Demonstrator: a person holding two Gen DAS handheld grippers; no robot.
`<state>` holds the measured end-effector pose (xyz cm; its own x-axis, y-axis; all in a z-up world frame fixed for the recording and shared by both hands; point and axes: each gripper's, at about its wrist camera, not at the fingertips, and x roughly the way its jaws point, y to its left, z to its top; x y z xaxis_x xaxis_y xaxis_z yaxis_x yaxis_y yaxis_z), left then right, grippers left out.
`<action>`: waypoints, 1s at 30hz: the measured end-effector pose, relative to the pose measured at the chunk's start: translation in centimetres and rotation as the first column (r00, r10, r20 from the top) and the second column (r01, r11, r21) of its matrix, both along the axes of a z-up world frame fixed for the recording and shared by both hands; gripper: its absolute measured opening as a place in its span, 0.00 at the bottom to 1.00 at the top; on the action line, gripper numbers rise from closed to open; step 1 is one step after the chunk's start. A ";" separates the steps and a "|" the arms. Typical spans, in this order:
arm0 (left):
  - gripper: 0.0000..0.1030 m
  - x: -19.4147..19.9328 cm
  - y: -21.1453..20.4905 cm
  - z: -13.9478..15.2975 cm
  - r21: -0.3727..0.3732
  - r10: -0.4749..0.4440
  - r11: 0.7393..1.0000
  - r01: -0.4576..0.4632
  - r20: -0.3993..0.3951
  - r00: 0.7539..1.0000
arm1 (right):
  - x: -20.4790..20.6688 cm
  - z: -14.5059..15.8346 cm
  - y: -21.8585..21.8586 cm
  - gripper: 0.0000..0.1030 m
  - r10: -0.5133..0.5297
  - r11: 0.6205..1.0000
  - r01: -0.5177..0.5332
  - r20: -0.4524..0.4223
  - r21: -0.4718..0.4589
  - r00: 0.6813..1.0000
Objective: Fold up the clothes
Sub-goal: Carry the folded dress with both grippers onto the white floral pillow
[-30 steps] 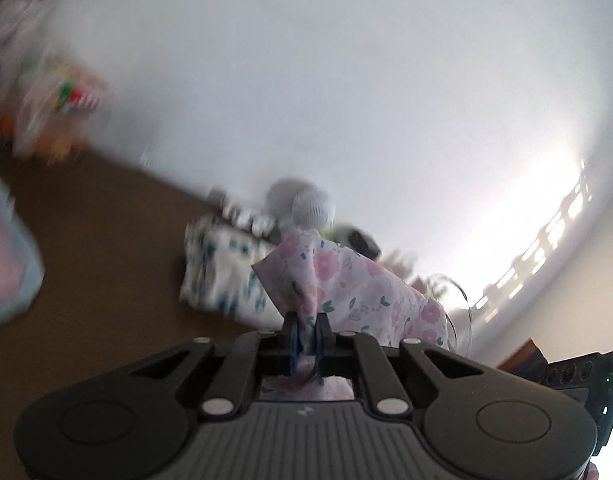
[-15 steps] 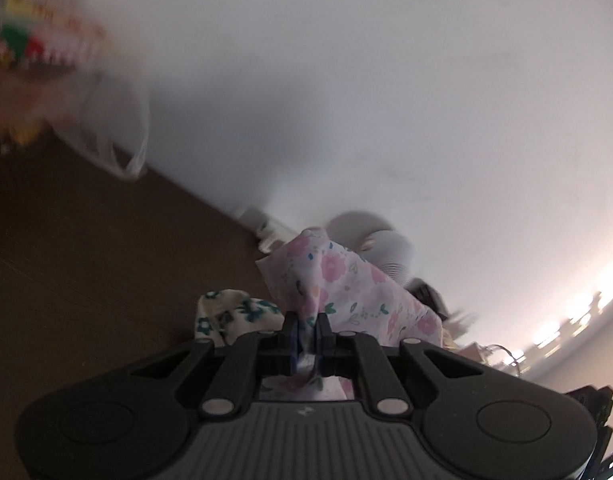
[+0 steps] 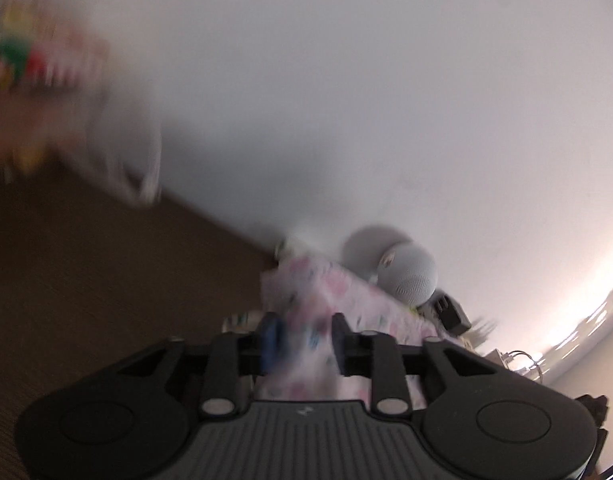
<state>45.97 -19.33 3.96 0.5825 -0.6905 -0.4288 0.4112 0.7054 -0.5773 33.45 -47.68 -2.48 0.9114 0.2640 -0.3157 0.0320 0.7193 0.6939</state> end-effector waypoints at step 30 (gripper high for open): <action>1.00 -10.5 -1.0 0.0 0.076 0.128 0.982 -0.175 0.422 0.898 | -6.7 3.8 10.9 0.87 -0.052 0.798 0.205 0.273 -0.567 0.961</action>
